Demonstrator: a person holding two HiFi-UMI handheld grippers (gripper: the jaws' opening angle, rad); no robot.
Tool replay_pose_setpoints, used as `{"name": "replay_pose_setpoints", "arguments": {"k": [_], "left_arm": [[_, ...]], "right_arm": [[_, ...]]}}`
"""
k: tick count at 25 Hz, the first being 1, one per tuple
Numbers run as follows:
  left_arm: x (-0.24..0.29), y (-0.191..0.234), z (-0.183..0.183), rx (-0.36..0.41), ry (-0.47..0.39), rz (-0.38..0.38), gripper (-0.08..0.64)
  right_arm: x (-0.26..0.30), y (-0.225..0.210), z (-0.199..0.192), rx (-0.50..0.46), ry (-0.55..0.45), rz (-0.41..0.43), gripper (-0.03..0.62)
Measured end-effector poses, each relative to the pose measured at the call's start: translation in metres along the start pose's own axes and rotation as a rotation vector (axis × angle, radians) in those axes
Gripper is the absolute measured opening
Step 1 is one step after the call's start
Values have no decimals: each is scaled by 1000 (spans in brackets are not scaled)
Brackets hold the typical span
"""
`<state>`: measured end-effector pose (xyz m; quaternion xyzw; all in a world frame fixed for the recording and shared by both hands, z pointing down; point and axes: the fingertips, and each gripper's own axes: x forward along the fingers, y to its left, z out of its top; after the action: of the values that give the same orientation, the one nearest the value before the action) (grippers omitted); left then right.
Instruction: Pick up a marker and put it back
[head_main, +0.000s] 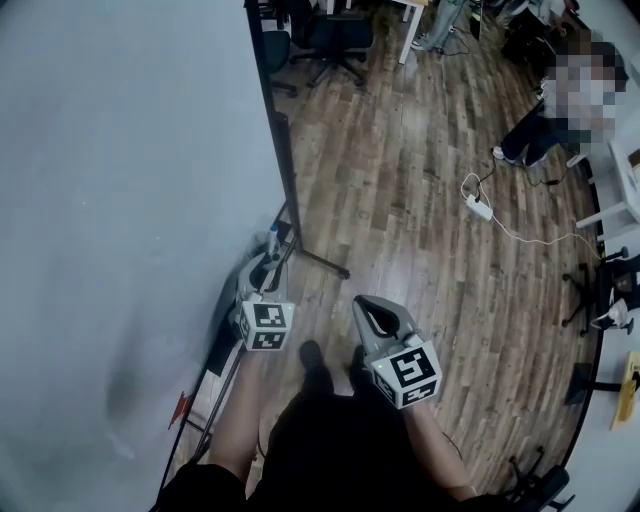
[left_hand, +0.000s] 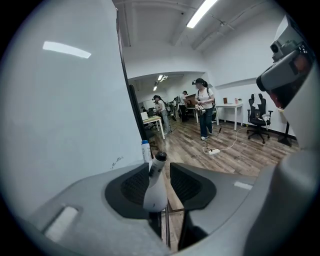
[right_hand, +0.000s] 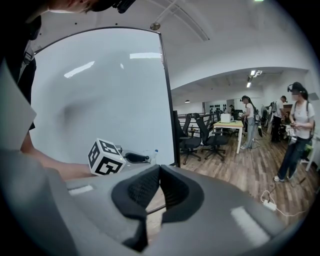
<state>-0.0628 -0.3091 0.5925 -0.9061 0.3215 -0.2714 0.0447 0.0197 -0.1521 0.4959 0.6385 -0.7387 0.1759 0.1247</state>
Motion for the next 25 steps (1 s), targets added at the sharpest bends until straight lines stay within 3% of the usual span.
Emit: {"name": "replay_pose_setpoints", "arguments": {"k": [5,25], "left_arm": [[1,3,1,17,1,23,92],[-19,13,13,36,-38,55,75]], "right_arm": [[-4,0,-4,7,7,-5,3],[-7,4,-3,21,-7,-15,3]]}}
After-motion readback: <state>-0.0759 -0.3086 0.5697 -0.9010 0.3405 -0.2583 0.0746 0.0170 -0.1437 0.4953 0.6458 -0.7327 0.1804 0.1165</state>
